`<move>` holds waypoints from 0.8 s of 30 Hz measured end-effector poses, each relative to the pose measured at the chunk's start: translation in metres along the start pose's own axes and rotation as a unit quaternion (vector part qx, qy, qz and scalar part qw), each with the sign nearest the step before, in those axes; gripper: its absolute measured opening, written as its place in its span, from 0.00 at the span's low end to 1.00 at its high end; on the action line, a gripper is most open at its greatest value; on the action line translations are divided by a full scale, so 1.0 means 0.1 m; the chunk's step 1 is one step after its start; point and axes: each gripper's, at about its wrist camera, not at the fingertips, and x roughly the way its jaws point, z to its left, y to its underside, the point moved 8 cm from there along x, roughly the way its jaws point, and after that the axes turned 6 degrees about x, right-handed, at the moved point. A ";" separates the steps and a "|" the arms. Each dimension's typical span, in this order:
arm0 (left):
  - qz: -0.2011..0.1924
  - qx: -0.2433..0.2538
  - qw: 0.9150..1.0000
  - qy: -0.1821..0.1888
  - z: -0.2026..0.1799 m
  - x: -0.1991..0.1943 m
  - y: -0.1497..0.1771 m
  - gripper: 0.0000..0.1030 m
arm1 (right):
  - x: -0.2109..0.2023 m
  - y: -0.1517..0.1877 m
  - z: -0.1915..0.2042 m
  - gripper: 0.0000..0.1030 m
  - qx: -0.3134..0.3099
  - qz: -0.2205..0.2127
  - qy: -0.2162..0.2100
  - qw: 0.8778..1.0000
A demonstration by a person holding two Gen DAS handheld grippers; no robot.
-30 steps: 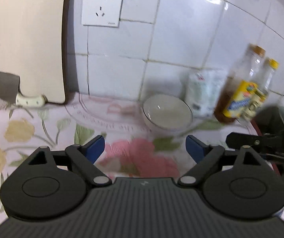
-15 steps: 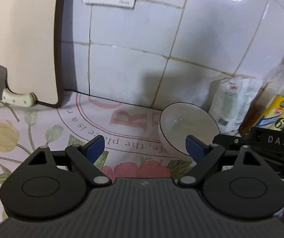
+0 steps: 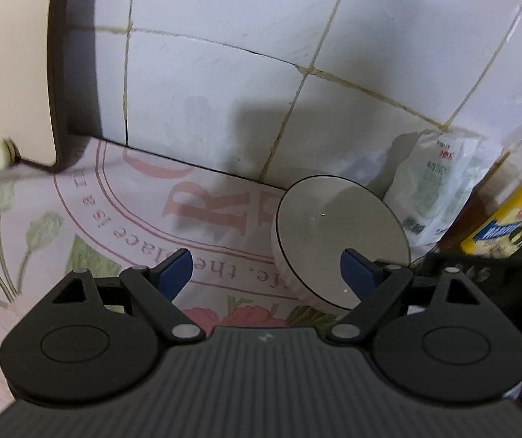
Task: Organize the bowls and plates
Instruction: 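Grasp the rim of the white bowl by the wall with both grippers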
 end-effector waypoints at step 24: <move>0.046 0.002 0.998 0.042 -0.26 -0.48 0.12 0.27 | -0.42 0.18 0.19 0.22 -0.053 -0.007 -0.029 0.998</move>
